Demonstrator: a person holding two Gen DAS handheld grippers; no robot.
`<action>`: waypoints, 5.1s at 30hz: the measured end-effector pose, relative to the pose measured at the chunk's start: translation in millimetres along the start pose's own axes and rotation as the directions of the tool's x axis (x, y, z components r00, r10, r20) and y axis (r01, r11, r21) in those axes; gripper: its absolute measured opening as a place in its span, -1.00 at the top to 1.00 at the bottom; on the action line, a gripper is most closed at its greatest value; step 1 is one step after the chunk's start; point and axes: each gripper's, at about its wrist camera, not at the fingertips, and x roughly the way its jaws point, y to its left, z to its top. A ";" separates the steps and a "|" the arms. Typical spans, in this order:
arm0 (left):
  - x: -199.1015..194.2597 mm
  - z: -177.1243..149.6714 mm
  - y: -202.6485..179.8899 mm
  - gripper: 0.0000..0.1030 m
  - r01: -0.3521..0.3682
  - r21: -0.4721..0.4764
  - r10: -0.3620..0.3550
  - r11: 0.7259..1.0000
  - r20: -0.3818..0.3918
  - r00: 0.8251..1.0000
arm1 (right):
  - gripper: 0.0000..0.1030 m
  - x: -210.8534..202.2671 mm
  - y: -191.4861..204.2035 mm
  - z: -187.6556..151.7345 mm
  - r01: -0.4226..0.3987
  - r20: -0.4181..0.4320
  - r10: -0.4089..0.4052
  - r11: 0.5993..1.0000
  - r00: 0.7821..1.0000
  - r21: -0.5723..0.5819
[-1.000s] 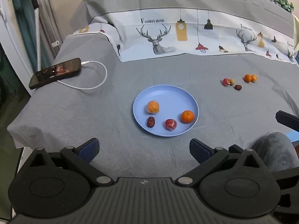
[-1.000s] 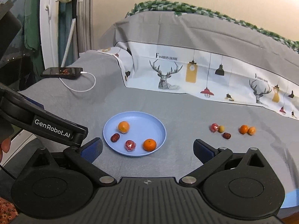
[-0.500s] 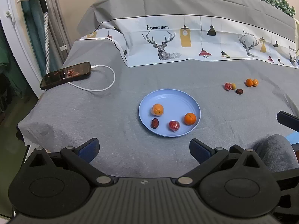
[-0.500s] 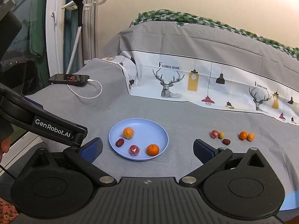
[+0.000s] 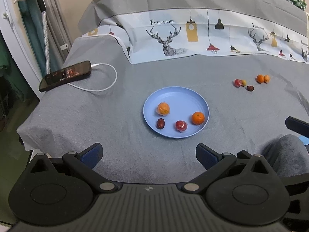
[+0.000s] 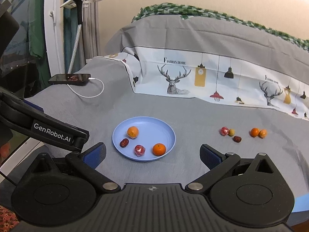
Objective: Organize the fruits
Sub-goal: 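Lift both tools away from the plate, then grasp a red wrapped plum with the left tool while the right tool grasps a wrapped mandarin, then carry the plum and mandarin over the blue plate and open both tools to release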
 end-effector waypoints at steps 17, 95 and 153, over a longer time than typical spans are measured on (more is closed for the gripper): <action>59.9 54.8 -50.2 -0.99 0.078 0.006 -0.076 0.997 -0.124 0.989 | -0.98 29.7 -96.6 -10.0 0.176 -0.067 -0.163 0.936 0.984 0.304; 46.1 30.7 -55.2 0.32 0.236 0.151 -0.234 0.960 -0.033 0.972 | 0.32 15.9 -137.0 -7.7 0.258 0.004 -0.284 0.873 0.959 0.414; -4.0 -18.5 7.8 0.32 0.181 0.018 -0.181 0.983 0.027 0.983 | 0.32 -16.8 -13.4 -4.8 0.058 0.045 -0.065 0.989 0.997 0.137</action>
